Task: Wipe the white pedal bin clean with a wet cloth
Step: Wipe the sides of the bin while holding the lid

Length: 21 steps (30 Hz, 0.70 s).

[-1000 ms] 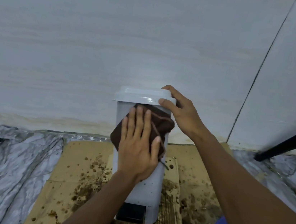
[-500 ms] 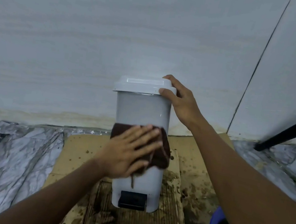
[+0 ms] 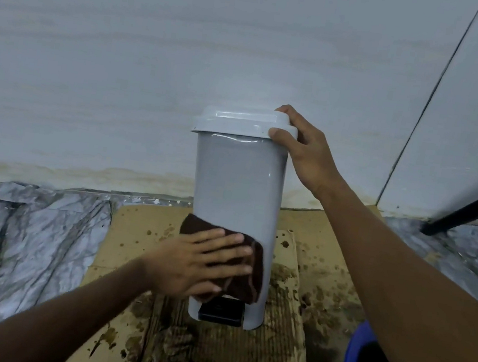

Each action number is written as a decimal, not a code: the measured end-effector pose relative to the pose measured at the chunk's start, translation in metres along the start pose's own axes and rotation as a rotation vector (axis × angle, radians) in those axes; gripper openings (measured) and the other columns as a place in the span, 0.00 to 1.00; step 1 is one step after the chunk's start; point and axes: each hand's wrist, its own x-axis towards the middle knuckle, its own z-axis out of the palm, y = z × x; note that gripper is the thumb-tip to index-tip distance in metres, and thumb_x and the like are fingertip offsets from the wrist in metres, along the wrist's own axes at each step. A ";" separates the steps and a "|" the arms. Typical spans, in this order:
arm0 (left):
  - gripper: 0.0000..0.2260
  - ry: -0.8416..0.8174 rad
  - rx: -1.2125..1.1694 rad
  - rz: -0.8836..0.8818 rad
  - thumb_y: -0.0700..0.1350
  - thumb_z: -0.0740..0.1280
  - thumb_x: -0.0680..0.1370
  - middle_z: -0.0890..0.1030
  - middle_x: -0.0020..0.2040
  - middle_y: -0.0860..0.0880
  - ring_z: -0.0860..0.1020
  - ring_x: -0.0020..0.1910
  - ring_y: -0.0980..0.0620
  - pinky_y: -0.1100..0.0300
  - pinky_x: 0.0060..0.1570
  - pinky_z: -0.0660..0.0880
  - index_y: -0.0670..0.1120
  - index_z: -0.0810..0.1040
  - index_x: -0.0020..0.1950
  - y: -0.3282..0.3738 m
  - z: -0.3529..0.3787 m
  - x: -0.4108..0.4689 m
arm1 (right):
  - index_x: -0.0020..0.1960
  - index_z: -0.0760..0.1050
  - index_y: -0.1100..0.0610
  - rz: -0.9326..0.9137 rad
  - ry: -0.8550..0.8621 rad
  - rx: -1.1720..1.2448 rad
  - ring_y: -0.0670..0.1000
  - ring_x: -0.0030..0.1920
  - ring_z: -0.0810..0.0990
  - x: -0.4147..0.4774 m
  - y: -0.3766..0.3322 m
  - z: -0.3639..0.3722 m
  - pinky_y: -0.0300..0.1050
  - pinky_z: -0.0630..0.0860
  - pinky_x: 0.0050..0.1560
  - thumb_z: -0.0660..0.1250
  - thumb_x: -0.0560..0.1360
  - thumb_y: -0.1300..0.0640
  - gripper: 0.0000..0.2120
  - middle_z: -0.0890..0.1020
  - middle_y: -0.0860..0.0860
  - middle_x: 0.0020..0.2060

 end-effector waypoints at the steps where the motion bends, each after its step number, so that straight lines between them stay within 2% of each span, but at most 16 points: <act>1: 0.28 0.010 -0.003 -0.031 0.59 0.48 0.86 0.50 0.84 0.45 0.46 0.84 0.44 0.47 0.82 0.41 0.50 0.51 0.85 -0.009 0.000 -0.006 | 0.55 0.76 0.52 -0.003 0.005 0.004 0.41 0.43 0.77 0.000 0.000 0.001 0.31 0.73 0.44 0.69 0.74 0.47 0.13 0.78 0.40 0.44; 7: 0.30 0.169 -0.116 -0.362 0.59 0.55 0.86 0.51 0.85 0.42 0.50 0.84 0.40 0.44 0.82 0.45 0.49 0.53 0.85 -0.012 -0.011 0.035 | 0.56 0.75 0.53 -0.015 0.044 0.031 0.39 0.43 0.78 -0.001 0.004 0.008 0.31 0.75 0.43 0.69 0.77 0.50 0.11 0.79 0.39 0.45; 9: 0.30 0.190 -0.143 -0.379 0.58 0.55 0.86 0.51 0.85 0.42 0.50 0.84 0.39 0.42 0.81 0.46 0.48 0.54 0.85 0.001 -0.010 0.049 | 0.58 0.75 0.53 -0.008 0.044 0.042 0.39 0.45 0.79 -0.001 0.005 0.006 0.32 0.75 0.43 0.68 0.77 0.50 0.11 0.80 0.39 0.46; 13: 0.29 0.193 -0.155 -0.294 0.57 0.56 0.86 0.53 0.85 0.42 0.52 0.83 0.40 0.43 0.82 0.46 0.47 0.57 0.84 0.016 0.000 0.031 | 0.58 0.75 0.54 -0.011 0.031 0.033 0.40 0.44 0.78 -0.001 0.005 0.003 0.32 0.75 0.44 0.68 0.78 0.51 0.11 0.79 0.41 0.46; 15: 0.28 0.264 -0.227 -0.437 0.57 0.56 0.85 0.53 0.84 0.42 0.52 0.83 0.39 0.42 0.81 0.48 0.47 0.58 0.84 0.019 0.006 0.019 | 0.59 0.75 0.53 -0.008 0.045 0.043 0.41 0.45 0.78 0.000 0.005 0.007 0.33 0.75 0.44 0.68 0.77 0.51 0.12 0.78 0.42 0.47; 17: 0.28 0.377 -0.401 -0.680 0.55 0.56 0.86 0.50 0.85 0.44 0.49 0.83 0.38 0.41 0.81 0.50 0.48 0.56 0.84 0.028 0.011 0.017 | 0.61 0.75 0.52 -0.004 0.075 0.052 0.40 0.45 0.79 0.000 0.007 0.011 0.34 0.76 0.44 0.68 0.76 0.49 0.15 0.79 0.42 0.48; 19: 0.27 0.468 -0.562 -0.841 0.53 0.55 0.87 0.47 0.85 0.45 0.47 0.83 0.37 0.47 0.82 0.49 0.49 0.53 0.84 0.043 0.015 0.018 | 0.62 0.75 0.51 -0.006 0.096 0.045 0.39 0.46 0.80 -0.001 0.007 0.013 0.35 0.77 0.45 0.68 0.76 0.47 0.17 0.79 0.42 0.49; 21: 0.27 0.509 -0.700 -0.922 0.53 0.53 0.87 0.44 0.85 0.46 0.46 0.84 0.39 0.54 0.82 0.49 0.50 0.49 0.85 0.056 0.022 0.013 | 0.62 0.75 0.51 -0.008 0.095 0.035 0.39 0.47 0.80 -0.002 0.007 0.012 0.34 0.76 0.46 0.68 0.76 0.47 0.17 0.79 0.42 0.49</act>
